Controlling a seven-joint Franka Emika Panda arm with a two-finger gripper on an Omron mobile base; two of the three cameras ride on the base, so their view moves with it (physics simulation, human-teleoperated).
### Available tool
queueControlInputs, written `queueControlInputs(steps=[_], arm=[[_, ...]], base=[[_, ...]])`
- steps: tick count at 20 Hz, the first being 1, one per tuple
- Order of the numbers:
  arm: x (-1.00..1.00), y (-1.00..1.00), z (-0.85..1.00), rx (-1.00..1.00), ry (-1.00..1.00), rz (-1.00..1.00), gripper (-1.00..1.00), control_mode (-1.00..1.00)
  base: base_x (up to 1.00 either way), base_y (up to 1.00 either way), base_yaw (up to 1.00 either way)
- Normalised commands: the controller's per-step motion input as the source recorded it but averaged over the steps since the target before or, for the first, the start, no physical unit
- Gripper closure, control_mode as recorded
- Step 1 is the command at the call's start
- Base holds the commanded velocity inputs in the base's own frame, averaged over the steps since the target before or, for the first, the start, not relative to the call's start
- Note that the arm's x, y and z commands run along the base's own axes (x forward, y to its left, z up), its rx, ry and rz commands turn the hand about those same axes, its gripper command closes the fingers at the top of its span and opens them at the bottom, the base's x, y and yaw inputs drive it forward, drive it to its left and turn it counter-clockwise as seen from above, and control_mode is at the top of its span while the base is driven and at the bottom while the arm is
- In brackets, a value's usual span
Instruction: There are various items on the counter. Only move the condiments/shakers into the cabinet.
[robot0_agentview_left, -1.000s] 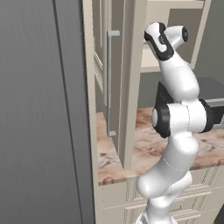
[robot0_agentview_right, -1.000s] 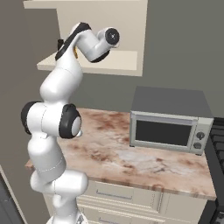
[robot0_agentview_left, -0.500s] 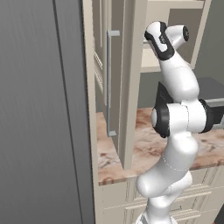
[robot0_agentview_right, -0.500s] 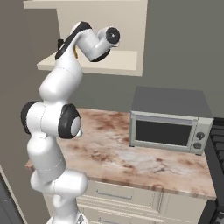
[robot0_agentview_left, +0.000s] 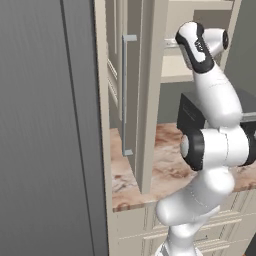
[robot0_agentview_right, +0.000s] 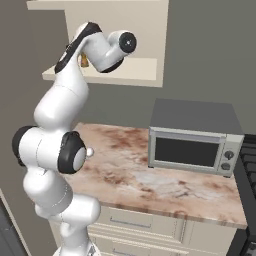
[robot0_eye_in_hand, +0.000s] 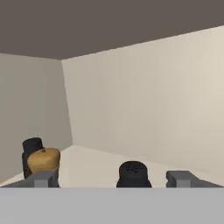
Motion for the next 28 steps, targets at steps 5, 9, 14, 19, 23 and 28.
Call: queueControlInputs(steps=[5, 9, 14, 19, 23, 28], arm=[[-1.0, 0.0, 0.18, 0.0, -0.28, -0.01, -1.0, -1.0], [-1.0, 0.0, 0.21, 0.0, -0.28, -0.03, -1.0, -1.0], [-1.0, 0.0, 0.18, 0.0, -0.19, -0.05, -1.0, -1.0], [-1.0, -0.04, 0.1, 0.0, -0.05, -0.01, -1.0, -1.0], [-1.0, -0.11, 0.0, 0.0, 0.0, -0.01, -1.0, -1.0], [-0.97, -0.15, -0.13, -0.02, 0.05, -0.01, -1.0, -1.0]], base=[[0.0, 0.0, 0.0], [0.0, 0.0, 0.0], [0.0, 0.0, 0.0], [0.0, 0.0, 0.0], [0.0, 0.0, 0.0], [0.0, 0.0, 0.0]])
